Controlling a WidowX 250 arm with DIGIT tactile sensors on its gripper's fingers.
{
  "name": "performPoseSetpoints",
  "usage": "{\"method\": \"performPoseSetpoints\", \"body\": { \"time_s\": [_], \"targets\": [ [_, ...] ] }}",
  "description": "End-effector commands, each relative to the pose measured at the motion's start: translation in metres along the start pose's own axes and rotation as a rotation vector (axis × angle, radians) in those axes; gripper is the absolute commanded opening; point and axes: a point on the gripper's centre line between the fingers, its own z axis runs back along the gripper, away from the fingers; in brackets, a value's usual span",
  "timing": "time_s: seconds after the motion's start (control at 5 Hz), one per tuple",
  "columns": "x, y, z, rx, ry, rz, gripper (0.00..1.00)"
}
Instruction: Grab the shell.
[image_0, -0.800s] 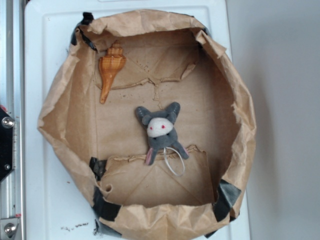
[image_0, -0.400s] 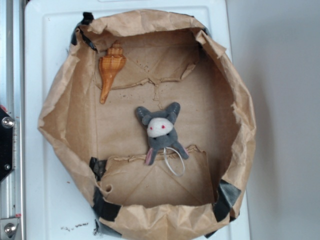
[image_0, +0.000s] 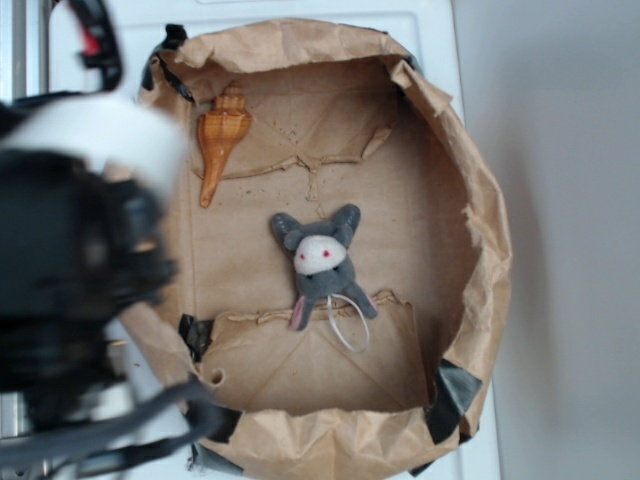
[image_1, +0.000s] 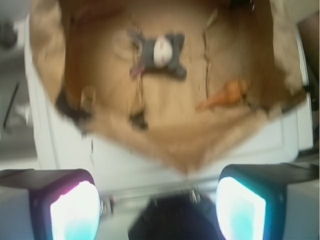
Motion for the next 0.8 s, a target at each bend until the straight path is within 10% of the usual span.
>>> {"method": "performPoseSetpoints", "body": {
  "time_s": [0.0,0.6],
  "targets": [
    [-0.006,0.04,-0.003,0.044,-0.165,0.368,1.0],
    [0.008,0.06,-0.043,0.178,-0.089,0.496,1.0]
  ]
}}
